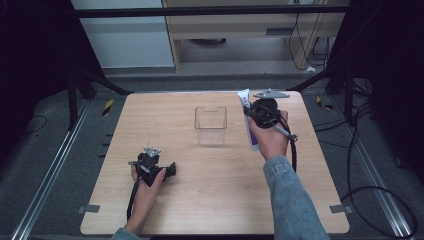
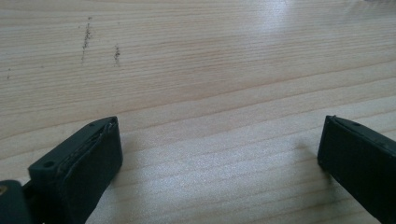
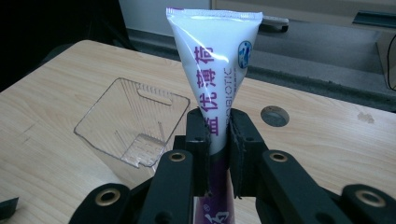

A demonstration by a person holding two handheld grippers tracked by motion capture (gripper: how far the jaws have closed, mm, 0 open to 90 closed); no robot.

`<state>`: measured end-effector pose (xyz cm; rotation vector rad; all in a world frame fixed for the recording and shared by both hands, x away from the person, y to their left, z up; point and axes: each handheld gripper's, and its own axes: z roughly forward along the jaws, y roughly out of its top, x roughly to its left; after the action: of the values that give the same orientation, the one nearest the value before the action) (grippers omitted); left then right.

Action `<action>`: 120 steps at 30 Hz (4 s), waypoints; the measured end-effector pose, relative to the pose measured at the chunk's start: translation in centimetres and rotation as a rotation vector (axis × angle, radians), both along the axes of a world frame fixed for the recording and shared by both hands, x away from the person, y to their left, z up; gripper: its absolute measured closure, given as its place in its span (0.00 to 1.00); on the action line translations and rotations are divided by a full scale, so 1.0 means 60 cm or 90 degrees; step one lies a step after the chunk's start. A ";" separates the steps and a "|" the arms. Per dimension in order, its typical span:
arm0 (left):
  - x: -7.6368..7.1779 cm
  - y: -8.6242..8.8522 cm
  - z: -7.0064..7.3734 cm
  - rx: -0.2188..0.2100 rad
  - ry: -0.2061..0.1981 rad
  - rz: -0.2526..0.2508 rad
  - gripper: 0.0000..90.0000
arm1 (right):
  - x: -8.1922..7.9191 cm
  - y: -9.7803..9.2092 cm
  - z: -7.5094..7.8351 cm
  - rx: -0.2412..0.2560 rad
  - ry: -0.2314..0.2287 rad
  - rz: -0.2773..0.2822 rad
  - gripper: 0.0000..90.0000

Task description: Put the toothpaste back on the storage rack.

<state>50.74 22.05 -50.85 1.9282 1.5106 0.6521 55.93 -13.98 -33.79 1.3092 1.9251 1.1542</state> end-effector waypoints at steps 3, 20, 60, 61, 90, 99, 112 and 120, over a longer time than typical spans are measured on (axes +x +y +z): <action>0.000 0.000 0.000 -0.001 -0.001 0.001 0.00 | 0.003 0.002 0.001 0.002 -0.003 -0.002 0.89; 0.000 0.000 0.000 -0.001 -0.001 0.001 0.00 | 0.020 0.014 0.034 0.015 -0.048 -0.011 0.89; 0.002 -0.001 0.000 0.000 -0.001 0.000 0.00 | 0.049 0.074 0.086 0.048 -0.151 -0.014 0.89; 0.002 -0.001 0.000 0.000 -0.001 0.000 0.00 | 0.053 0.081 0.086 0.050 -0.155 -0.011 0.89; 0.002 -0.001 0.000 0.000 -0.001 -0.001 0.00 | 0.076 0.175 0.088 0.059 -0.177 0.039 0.89; 0.001 -0.001 0.000 0.000 0.000 -0.003 0.00 | 0.073 0.201 0.071 0.054 -0.182 0.065 0.88; 0.001 0.000 0.000 0.001 -0.001 -0.005 0.00 | 0.094 0.196 -0.002 0.046 -0.155 0.056 0.88; 0.000 -0.001 0.000 0.000 0.000 -0.004 0.00 | 0.102 0.195 -0.033 0.039 -0.142 0.050 0.88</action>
<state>50.77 22.02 -50.85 1.9322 1.5031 0.6486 62.03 -2.26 -35.79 1.0927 1.8041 1.3469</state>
